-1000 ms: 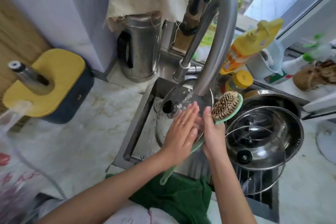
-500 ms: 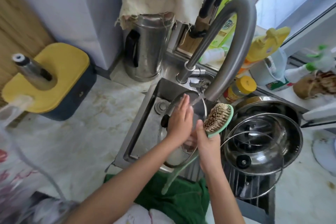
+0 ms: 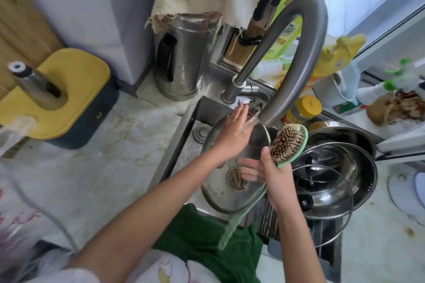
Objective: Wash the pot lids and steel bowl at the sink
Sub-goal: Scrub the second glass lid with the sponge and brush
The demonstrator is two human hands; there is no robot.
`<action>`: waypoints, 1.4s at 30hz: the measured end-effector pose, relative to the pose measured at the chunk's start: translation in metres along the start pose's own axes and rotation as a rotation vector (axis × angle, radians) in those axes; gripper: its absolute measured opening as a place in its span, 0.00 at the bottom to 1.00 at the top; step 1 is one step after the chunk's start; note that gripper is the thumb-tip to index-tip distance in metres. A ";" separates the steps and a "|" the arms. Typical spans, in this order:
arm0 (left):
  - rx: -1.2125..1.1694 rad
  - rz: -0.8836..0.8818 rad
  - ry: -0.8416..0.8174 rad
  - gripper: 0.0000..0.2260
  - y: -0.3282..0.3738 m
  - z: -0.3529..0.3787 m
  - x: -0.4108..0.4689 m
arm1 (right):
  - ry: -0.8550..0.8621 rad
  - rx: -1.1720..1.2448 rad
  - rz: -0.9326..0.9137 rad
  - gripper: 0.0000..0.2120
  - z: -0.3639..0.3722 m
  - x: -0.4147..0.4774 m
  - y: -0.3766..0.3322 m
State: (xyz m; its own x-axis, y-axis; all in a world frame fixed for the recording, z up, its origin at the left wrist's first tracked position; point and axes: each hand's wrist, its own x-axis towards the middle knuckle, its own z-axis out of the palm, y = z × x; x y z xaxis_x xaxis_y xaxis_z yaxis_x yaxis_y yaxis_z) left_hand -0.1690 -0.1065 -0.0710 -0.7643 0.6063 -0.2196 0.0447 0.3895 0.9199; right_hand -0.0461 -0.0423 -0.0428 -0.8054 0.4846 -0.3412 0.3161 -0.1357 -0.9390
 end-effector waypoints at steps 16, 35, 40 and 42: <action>-0.230 -0.118 -0.871 0.15 -0.027 -0.104 0.025 | -0.486 -0.075 0.103 0.51 -0.056 0.080 -0.039; -0.858 -0.361 -0.374 0.38 -0.027 -0.107 -0.044 | -0.120 -1.259 -0.199 0.31 -0.022 0.062 -0.076; -0.885 -0.375 -0.371 0.39 -0.016 -0.106 -0.053 | -0.270 -0.990 -0.155 0.20 -0.025 0.076 -0.047; -0.885 -0.386 -0.375 0.38 -0.014 -0.101 -0.057 | -0.410 -0.791 -0.203 0.21 -0.006 0.072 -0.039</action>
State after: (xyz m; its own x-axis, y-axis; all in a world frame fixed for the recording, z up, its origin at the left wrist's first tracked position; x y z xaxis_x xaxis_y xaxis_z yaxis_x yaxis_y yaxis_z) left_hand -0.1913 -0.2166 -0.0382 -0.3698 0.7845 -0.4978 -0.7658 0.0460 0.6414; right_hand -0.1136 0.0034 -0.0302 -0.9502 0.0696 -0.3038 0.2791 0.6238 -0.7300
